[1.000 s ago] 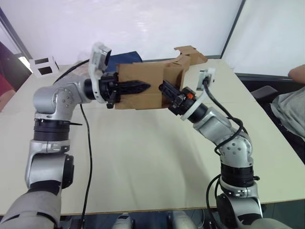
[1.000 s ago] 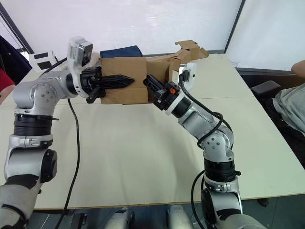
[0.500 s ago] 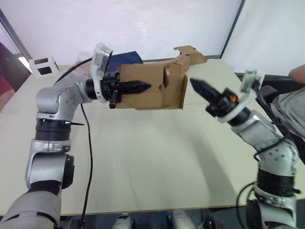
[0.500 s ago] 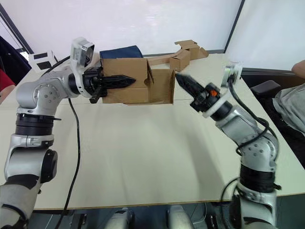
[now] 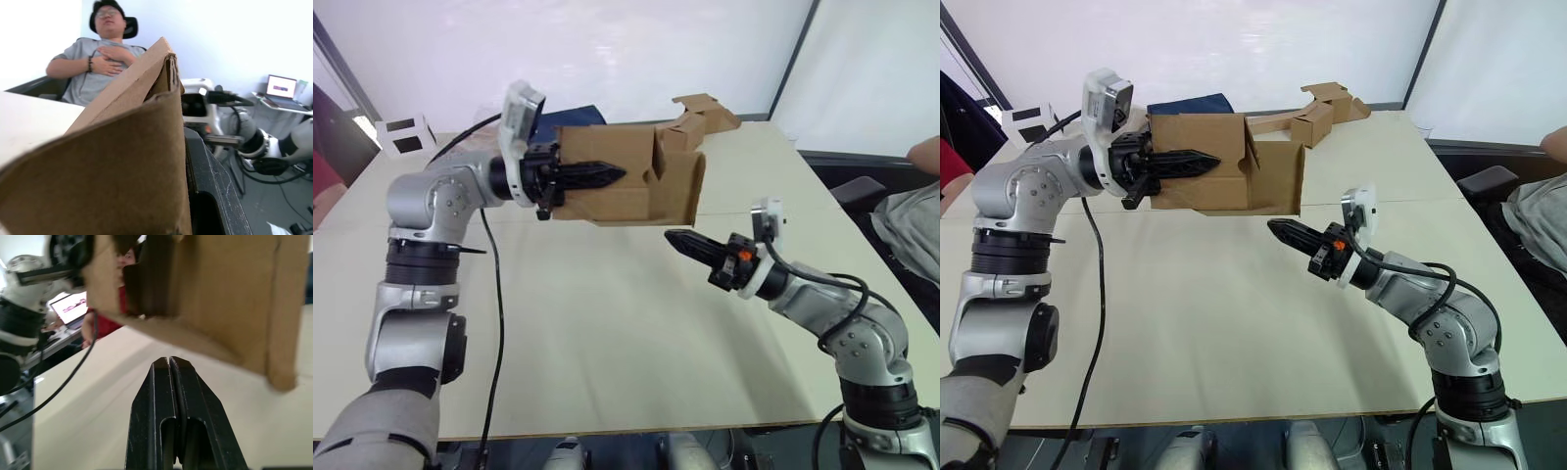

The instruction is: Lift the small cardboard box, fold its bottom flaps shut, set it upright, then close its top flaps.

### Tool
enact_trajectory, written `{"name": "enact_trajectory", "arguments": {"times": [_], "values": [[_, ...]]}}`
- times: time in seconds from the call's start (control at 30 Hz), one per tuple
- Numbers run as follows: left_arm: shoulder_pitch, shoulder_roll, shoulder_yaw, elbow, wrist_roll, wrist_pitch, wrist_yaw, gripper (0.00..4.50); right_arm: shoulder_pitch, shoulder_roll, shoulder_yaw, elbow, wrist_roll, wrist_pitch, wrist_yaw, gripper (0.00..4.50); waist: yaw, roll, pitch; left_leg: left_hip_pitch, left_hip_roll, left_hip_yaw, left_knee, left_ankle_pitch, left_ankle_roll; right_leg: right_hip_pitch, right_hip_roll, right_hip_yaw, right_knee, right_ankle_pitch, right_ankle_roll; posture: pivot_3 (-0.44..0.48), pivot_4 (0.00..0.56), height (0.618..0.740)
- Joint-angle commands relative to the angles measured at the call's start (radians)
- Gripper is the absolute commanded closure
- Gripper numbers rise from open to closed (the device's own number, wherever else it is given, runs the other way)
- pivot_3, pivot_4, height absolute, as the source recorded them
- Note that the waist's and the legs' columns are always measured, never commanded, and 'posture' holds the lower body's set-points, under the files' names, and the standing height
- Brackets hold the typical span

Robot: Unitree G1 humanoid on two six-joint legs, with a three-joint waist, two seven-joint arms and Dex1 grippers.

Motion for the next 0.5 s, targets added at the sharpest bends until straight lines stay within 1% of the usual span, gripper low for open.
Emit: {"name": "enact_trajectory", "arguments": {"times": [0.03, 0.27, 0.5], "values": [[-0.005, 0.019, 0.007, -0.051, -0.025, 0.011, -0.01, 4.5, -0.035, 0.029, 0.002, -0.007, -0.005, -0.026, 0.011, 4.48, 0.0, 0.0, 0.0, 0.0, 0.0, 0.0, 0.0, 0.0, 0.0, 0.0, 0.0, 0.0, 0.0, 0.0, 0.0, 0.0, 0.15, 0.74], [0.012, 0.019, 0.008, -0.066, -0.025, 0.017, 0.0, 4.5, -0.087, 0.103, 0.022, -0.023, 0.04, 0.007, -0.011, 4.48, -0.001, 0.0, 0.0, 0.0, 0.0, 0.0, 0.0, 0.0, 0.0, 0.0, 0.0, 0.0, 0.0, 0.0, 0.0, 0.0, 0.15, 0.74], [0.023, 0.017, 0.014, -0.082, -0.03, 0.022, 0.013, 4.5, -0.113, 0.122, 0.034, -0.024, 0.048, 0.023, -0.009, 4.48, -0.001, 0.0, 0.0, 0.0, 0.0, 0.0, 0.0, 0.0, 0.0, 0.0, 0.0, 0.0, 0.0, 0.0, 0.0, 0.0, 0.15, 0.74]]}}
